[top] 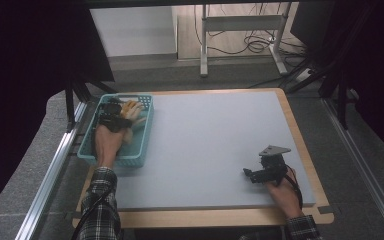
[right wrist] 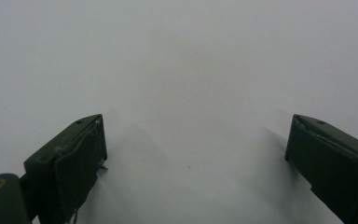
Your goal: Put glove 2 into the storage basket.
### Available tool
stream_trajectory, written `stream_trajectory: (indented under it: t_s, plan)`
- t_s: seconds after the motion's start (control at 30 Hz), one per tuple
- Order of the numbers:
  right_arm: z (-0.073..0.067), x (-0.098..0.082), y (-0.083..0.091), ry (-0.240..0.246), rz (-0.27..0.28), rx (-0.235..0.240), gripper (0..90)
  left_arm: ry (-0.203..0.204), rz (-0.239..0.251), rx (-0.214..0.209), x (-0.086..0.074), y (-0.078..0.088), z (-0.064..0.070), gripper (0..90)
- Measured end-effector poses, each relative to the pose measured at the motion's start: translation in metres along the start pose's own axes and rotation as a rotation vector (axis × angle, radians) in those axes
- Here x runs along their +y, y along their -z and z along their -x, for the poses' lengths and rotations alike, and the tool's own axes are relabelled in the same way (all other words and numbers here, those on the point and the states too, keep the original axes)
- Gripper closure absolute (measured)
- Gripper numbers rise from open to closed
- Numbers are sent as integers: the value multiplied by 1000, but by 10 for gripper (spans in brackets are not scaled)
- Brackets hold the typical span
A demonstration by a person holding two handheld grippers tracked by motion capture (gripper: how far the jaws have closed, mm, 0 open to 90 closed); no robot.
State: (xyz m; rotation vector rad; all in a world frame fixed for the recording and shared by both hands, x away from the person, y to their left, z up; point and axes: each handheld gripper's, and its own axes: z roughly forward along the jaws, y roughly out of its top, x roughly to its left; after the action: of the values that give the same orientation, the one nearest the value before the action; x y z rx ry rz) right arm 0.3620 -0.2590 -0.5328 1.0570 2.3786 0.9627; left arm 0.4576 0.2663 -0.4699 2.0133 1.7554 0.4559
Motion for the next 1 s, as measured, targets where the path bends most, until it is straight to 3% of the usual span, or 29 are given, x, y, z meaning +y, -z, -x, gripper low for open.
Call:
stream_trajectory:
  t_s: [0.2, 0.33, 0.4, 0.5, 0.57, 0.63, 0.67, 0.77, 0.9, 0.97, 1.0]
  plan:
    - [0, 0, 0, -1, 0, 0, 49, -38, -20, -32, 4, -16, 13, 550]
    - [0, 0, 0, -1, 0, 0, 49, -46, -80, -43, 2, -27, 15, 494]
    - [0, 0, 0, 0, 0, 0, 49, -65, -93, -26, 1, -30, 16, 414]
    - [0, 0, 0, 0, 0, 0, 49, -69, -115, -53, 1, -30, 17, 311]
    - [0, 0, 0, 0, 0, 0, 49, -55, -134, -64, 1, -30, 15, 287]
    - [0, 0, 0, -1, 0, 0, 49, -30, -158, -89, 1, -30, 12, 165]
    - [0, 0, 0, -1, 0, 0, 49, -38, -174, -89, 1, -29, 10, 116]
    - [0, 0, 0, -1, 0, 0, 49, -47, -148, -109, -2, -17, 6, 55]
    - [0, 0, 0, 0, 0, 0, 49, -44, -57, -121, -3, 2, 1, 47]
    - [0, 0, 0, 0, 0, 0, 49, -46, -7, -126, -4, 11, -2, 97]
    - [0, 0, 0, 0, 0, 0, 49, -57, 4, -135, -5, 13, -2, 210]
